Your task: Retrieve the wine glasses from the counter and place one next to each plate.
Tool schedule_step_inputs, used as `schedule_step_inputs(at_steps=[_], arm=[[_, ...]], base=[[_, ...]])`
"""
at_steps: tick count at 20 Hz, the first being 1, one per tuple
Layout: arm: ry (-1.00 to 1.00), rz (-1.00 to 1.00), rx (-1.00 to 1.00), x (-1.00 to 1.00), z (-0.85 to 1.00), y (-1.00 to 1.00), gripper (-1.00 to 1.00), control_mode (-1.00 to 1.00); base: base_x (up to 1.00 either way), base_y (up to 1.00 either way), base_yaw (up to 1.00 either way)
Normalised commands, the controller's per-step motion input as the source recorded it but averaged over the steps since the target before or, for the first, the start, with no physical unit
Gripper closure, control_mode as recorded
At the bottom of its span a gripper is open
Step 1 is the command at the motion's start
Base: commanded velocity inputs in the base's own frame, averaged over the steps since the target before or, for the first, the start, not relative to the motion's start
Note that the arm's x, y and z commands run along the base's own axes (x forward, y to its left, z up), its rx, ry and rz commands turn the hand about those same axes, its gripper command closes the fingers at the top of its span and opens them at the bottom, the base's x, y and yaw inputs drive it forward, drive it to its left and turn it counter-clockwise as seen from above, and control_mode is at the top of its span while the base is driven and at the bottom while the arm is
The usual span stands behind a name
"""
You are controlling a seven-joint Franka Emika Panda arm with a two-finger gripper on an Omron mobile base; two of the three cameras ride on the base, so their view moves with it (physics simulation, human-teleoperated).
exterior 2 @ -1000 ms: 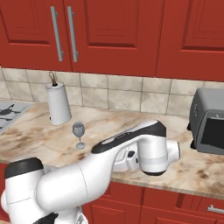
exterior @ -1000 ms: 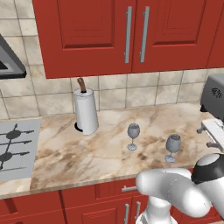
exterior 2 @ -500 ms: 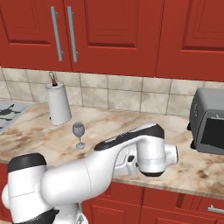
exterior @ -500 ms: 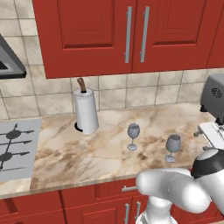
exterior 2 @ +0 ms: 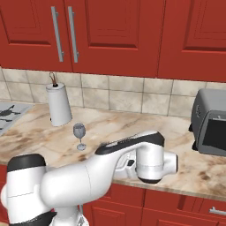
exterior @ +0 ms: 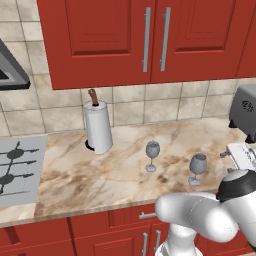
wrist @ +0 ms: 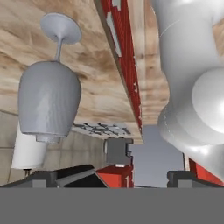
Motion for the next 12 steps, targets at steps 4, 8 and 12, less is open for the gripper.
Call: schedule_step_inputs(at_steps=[4,8,12], arm=[[0.01,-0.11,0.00,0.17,-0.16,0.05,-1.00,-1.00],[0.06,-0.04,0.00,0.09,-0.12,0.00,-1.00,-1.00],[0.06,-0.01,0.00,0.17,-0.20,0.00,-1.00,-1.00]], base=[[0.00,0.00,0.00],[0.00,0.00,0.00],[0.00,0.00,0.00]])
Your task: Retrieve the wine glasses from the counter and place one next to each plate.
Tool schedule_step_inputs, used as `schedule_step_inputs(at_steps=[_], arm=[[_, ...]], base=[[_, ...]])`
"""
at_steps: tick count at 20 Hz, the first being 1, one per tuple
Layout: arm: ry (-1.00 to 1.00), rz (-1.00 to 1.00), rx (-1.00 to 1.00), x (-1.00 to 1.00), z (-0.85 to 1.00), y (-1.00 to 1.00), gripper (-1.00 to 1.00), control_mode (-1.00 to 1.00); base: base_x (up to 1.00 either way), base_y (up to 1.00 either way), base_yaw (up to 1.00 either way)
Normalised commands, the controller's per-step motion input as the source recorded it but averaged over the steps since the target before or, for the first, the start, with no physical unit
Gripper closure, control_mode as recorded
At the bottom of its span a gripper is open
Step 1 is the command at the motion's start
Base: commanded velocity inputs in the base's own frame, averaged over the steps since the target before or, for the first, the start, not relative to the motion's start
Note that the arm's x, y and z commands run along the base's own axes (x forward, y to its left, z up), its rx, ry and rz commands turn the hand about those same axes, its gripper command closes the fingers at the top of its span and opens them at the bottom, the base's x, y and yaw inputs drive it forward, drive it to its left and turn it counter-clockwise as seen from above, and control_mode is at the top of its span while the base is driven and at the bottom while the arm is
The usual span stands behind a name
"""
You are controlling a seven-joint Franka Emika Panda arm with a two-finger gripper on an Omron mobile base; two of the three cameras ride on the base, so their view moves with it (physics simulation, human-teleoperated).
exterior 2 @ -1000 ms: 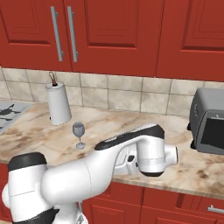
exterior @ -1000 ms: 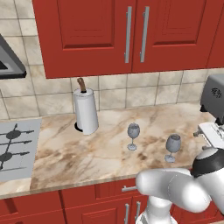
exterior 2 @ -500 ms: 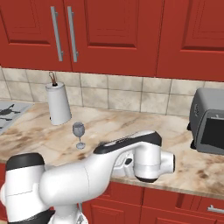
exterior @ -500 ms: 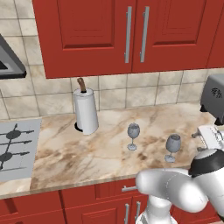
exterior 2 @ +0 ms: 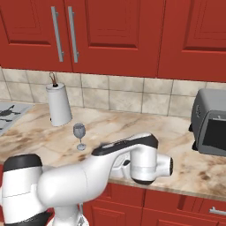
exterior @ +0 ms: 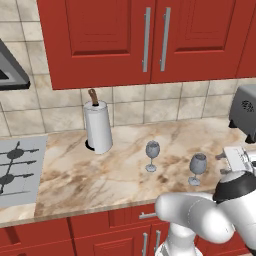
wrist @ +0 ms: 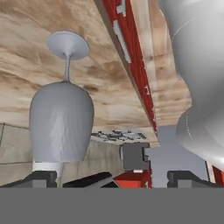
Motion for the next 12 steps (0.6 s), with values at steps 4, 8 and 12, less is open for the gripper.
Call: schedule_step_inputs(at_steps=[4,8,12], arm=[[0.09,-0.02,0.00,0.32,-0.28,0.00,-1.00,-1.00],[0.10,-0.01,0.00,0.20,-0.25,0.00,-1.00,-1.00],[0.00,-0.01,0.00,0.04,-0.11,0.00,-1.00,-1.00]], base=[[0.00,0.00,0.00],[0.00,0.00,0.00],[0.00,0.00,0.00]])
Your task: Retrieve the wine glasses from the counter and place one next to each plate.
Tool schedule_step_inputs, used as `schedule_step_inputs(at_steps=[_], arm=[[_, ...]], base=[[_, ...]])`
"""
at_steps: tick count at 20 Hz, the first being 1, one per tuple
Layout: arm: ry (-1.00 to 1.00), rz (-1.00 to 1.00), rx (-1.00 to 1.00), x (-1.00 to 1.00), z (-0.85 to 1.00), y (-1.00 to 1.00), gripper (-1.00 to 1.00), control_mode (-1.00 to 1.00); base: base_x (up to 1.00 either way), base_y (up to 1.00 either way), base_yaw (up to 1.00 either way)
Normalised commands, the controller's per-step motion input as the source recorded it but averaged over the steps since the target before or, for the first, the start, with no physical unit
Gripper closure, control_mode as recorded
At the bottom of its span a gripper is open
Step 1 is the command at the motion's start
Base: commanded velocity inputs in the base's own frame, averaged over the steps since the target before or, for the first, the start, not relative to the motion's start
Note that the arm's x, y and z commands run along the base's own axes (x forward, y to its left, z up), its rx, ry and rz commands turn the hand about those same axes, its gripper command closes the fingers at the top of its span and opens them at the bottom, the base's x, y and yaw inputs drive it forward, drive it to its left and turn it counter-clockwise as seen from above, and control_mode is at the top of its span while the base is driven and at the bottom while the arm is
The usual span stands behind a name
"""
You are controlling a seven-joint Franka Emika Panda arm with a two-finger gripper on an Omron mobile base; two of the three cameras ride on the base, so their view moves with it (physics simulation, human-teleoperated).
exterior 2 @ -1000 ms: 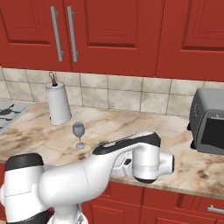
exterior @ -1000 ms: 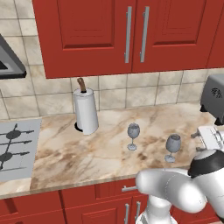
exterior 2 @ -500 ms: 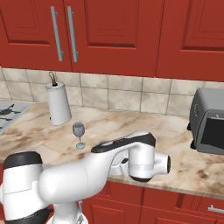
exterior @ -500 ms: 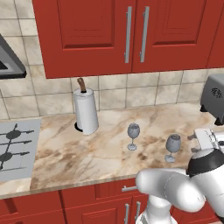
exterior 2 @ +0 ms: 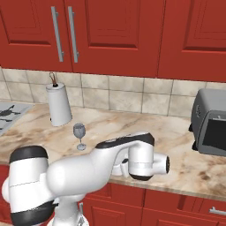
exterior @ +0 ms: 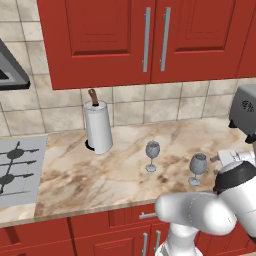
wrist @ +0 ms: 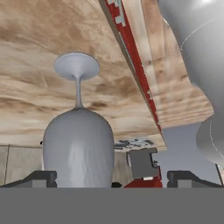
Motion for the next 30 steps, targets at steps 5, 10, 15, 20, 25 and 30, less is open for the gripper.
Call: schedule_step_inputs(at_steps=[5,10,15,20,25,30], arm=[[0.00,0.00,0.00,0.02,-0.16,0.00,-1.00,-1.00],[0.00,0.00,0.00,0.06,-0.20,0.00,-1.00,-1.00],[0.00,0.00,0.00,0.04,-0.16,0.00,-1.00,-1.00],[0.00,0.00,0.00,0.00,-0.17,0.04,-1.00,-1.00],[0.00,0.00,0.00,0.00,-0.08,0.07,-1.00,-1.00],[0.00,0.00,0.00,0.00,-0.01,0.10,-1.00,-1.00]], base=[[0.00,0.00,0.00],[0.00,0.00,0.00],[0.00,0.00,0.00],[0.00,0.00,0.00],[0.00,0.00,0.00],[0.00,0.00,0.00]])
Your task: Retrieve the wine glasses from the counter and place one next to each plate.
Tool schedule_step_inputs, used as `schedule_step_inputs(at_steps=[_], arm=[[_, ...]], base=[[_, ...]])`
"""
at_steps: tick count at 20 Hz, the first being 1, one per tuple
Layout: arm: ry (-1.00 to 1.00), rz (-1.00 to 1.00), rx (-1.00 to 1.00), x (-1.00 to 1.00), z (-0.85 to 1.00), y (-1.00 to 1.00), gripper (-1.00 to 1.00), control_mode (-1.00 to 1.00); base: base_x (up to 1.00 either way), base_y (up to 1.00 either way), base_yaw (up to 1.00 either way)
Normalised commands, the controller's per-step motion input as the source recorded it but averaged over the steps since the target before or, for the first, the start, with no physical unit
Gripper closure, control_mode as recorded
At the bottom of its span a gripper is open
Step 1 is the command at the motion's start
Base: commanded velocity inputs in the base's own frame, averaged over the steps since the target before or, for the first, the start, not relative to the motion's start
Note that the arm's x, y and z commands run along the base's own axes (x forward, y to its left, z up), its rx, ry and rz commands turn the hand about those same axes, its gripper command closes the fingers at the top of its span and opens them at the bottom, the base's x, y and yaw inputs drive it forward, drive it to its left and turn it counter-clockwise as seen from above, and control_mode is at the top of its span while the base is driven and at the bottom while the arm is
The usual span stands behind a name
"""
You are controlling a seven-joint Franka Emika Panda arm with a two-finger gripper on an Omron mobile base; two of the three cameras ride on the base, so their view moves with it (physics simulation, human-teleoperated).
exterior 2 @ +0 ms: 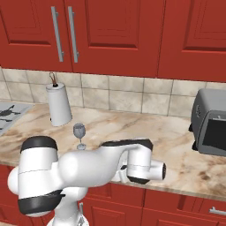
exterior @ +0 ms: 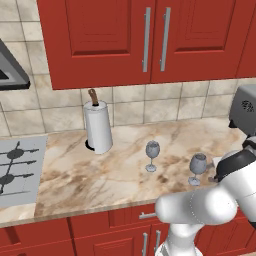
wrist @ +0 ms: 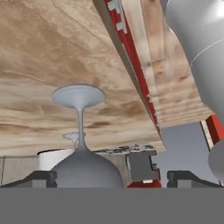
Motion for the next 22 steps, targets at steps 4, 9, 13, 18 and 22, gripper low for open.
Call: schedule_step_inputs(at_steps=[4,9,13,18,22], arm=[[0.00,0.00,0.00,0.00,-0.04,0.14,-1.00,-1.00],[0.01,0.00,0.01,-0.05,-0.04,0.19,-1.00,-1.00],[0.05,0.00,0.04,0.00,-0.17,0.08,-1.00,-1.00],[0.02,0.00,0.02,0.02,-0.31,0.00,-1.00,-1.00],[0.00,0.00,0.00,0.15,-0.13,0.00,-1.00,-1.00]], base=[[0.00,0.00,0.00],[0.00,0.00,0.00],[0.00,0.00,0.00],[0.00,0.00,0.00],[0.00,0.00,0.00]])
